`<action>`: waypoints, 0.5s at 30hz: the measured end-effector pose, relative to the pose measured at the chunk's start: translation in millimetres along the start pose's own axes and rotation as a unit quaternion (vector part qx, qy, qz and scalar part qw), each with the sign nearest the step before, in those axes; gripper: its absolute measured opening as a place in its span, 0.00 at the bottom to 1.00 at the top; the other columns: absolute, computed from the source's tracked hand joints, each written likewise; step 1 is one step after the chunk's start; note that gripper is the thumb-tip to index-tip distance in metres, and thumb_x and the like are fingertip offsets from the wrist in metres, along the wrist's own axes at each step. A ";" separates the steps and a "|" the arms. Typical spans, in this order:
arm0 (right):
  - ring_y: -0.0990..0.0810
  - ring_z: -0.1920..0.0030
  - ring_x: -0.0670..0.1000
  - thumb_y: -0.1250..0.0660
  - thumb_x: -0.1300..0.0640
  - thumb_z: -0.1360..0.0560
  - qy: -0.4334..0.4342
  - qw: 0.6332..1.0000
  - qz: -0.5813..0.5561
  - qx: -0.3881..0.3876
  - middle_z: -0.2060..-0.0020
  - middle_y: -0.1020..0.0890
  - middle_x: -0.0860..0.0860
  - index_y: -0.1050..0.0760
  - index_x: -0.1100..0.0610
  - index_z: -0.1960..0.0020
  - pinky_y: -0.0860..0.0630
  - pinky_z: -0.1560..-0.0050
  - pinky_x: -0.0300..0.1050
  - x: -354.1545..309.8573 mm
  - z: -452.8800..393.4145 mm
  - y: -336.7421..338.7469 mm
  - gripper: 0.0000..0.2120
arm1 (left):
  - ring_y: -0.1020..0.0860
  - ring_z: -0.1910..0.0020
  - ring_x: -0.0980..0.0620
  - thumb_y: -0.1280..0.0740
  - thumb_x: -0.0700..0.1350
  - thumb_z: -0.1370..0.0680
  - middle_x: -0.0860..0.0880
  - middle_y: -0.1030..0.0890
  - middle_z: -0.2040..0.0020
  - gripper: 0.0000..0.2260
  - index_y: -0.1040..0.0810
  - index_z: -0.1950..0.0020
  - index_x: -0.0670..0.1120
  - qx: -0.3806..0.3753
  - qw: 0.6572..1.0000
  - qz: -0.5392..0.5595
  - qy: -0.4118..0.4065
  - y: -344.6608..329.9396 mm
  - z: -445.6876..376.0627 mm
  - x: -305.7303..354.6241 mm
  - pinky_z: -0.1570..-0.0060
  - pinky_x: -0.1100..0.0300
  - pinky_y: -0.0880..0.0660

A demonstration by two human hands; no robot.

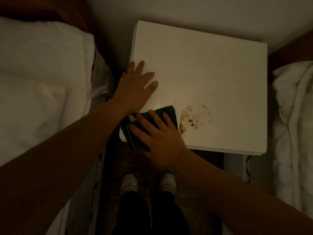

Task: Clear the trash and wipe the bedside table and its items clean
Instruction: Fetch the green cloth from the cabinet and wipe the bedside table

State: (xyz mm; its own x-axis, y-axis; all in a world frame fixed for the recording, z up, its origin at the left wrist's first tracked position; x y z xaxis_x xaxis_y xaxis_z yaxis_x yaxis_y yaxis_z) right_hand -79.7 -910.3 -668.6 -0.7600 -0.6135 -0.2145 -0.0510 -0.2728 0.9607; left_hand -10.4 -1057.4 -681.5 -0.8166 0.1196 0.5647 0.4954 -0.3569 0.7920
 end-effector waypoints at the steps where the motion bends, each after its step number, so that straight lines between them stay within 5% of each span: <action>1: 0.41 0.27 0.64 0.34 0.42 0.29 0.011 1.000 -0.007 0.012 0.25 0.37 0.54 0.38 0.49 0.25 0.45 0.32 0.70 -4.6 3.9 0.6 0.35 | 0.58 0.22 0.45 0.52 0.64 0.21 0.45 0.53 0.20 0.29 0.40 0.23 0.53 -0.022 1.000 -0.012 -0.004 -6.6 -2.3 3.9 0.26 0.43 0.60; 5: 0.29 0.32 0.58 0.32 0.52 0.27 0.110 0.990 -0.042 0.073 0.35 0.23 0.51 0.23 0.49 0.37 0.33 0.35 0.65 -25.2 23.3 9.8 0.18 | 0.57 0.22 0.45 0.54 0.61 0.19 0.44 0.55 0.20 0.26 0.45 0.22 0.55 0.012 0.994 -0.109 -0.022 -15.0 -0.9 5.8 0.27 0.43 0.58; 8: 0.23 0.38 0.55 0.29 0.60 0.29 0.163 0.972 -0.163 0.047 0.41 0.19 0.54 0.21 0.53 0.38 0.31 0.35 0.61 -27.4 36.2 25.5 0.19 | 0.55 0.22 0.44 0.56 0.60 0.19 0.43 0.54 0.21 0.25 0.49 0.22 0.55 0.049 0.978 -0.201 -0.028 -17.2 2.1 9.9 0.28 0.43 0.54; 12: 0.26 0.44 0.43 0.30 0.67 0.29 -0.001 0.936 -0.344 0.077 0.43 0.20 0.51 0.26 0.57 0.35 0.26 0.42 0.40 25.0 30.5 64.0 0.24 | 0.53 0.22 0.43 0.56 0.59 0.19 0.44 0.52 0.20 0.24 0.47 0.23 0.57 0.045 0.981 -0.189 -0.017 -15.7 -1.6 8.8 0.28 0.42 0.52; 15: 0.26 0.44 0.41 0.34 0.66 0.26 -0.117 0.895 -0.364 0.228 0.44 0.21 0.51 0.26 0.62 0.36 0.32 0.38 0.30 93.4 16.9 106.6 0.18 | 0.55 0.22 0.43 0.52 0.60 0.21 0.45 0.53 0.20 0.26 0.48 0.23 0.58 0.019 0.982 -0.187 -0.019 -18.5 -5.3 6.4 0.27 0.41 0.53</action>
State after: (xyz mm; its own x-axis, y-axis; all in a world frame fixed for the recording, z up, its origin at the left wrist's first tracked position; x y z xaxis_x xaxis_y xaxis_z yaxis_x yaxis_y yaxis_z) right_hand -167.1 -984.2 -583.2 -0.5301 -0.2093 -0.8217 -0.8067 -0.1741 0.5647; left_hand -26.3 -1054.9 -693.7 -0.9323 0.2704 0.2402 0.1743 -0.2462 0.9534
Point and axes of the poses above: each hand's wrist, its own z-axis away from the middle knuckle, its own y-axis out of the back of the hand, x = y × z, the point moved 8 cm from there along -z, towards the middle knuckle
